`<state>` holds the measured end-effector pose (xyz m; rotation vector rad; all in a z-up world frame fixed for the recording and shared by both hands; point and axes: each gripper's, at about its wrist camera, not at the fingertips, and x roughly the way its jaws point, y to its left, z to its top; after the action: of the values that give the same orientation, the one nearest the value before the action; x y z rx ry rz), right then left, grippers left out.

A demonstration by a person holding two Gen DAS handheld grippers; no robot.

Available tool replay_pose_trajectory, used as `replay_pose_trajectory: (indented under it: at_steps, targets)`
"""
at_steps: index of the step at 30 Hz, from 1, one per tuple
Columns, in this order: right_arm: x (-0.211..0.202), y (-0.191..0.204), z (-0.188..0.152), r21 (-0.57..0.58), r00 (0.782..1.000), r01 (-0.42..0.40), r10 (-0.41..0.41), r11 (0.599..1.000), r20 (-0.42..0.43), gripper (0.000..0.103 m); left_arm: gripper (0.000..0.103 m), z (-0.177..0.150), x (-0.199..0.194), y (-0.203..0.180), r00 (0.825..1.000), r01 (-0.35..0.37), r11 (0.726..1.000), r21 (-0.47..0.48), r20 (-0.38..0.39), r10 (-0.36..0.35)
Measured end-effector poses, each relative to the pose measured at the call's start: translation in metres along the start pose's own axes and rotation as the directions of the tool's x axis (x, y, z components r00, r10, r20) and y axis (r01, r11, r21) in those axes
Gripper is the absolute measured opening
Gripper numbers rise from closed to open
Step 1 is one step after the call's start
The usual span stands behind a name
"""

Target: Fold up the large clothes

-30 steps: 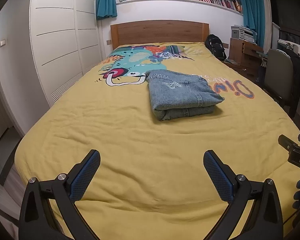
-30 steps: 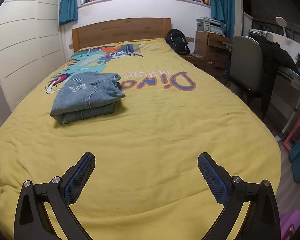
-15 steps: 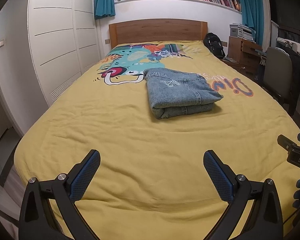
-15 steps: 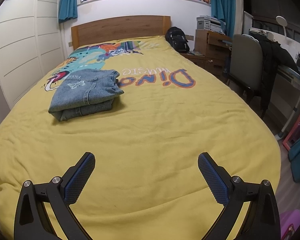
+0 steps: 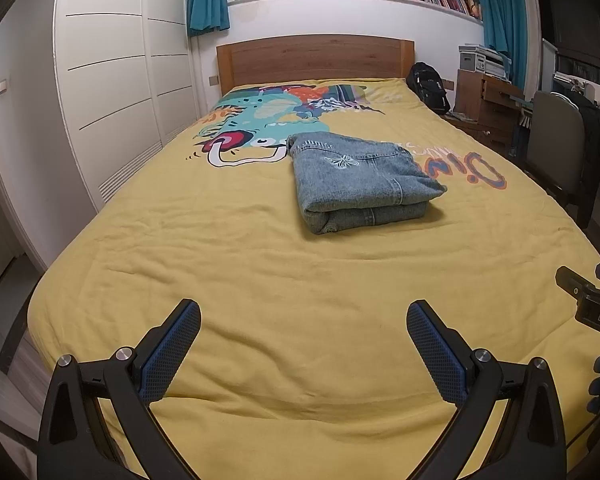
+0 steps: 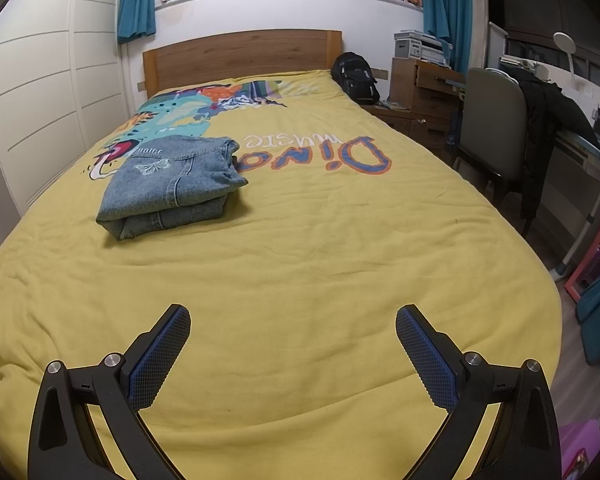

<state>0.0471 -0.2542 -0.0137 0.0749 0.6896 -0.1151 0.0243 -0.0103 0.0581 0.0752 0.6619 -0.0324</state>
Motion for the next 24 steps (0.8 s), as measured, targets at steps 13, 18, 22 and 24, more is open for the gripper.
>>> replay_pose_trajectory:
  at_steps: [13,18,22,24]
  targets:
    - [0.0025,-0.0019,-0.0015,-0.002,1.0,0.001,-0.001,1.0,-0.007,0.103,0.102,-0.0005,0.0019,0.0021,1.0,0.005,1.0,0.002,-0.008,-0.005]
    - [0.0026,-0.0021,-0.0017,-0.002,1.0,0.001,-0.001,1.0,-0.007,0.103,0.102,-0.0005,0.0019,0.0026,1.0,0.004,1.0,0.001,-0.009,-0.004]
    - [0.0027,-0.0024,-0.0017,-0.003,1.0,0.001,-0.001,1.0,-0.008,0.103,0.102,-0.0025,0.0038,0.0039,1.0,0.004,1.0,0.0,-0.014,-0.004]
    - [0.003,-0.0029,-0.0024,-0.002,1.0,0.001,-0.001,1.0,-0.009,0.103,0.102,-0.0031,0.0041,0.0042,1.0,0.004,1.0,0.0,-0.015,-0.004]
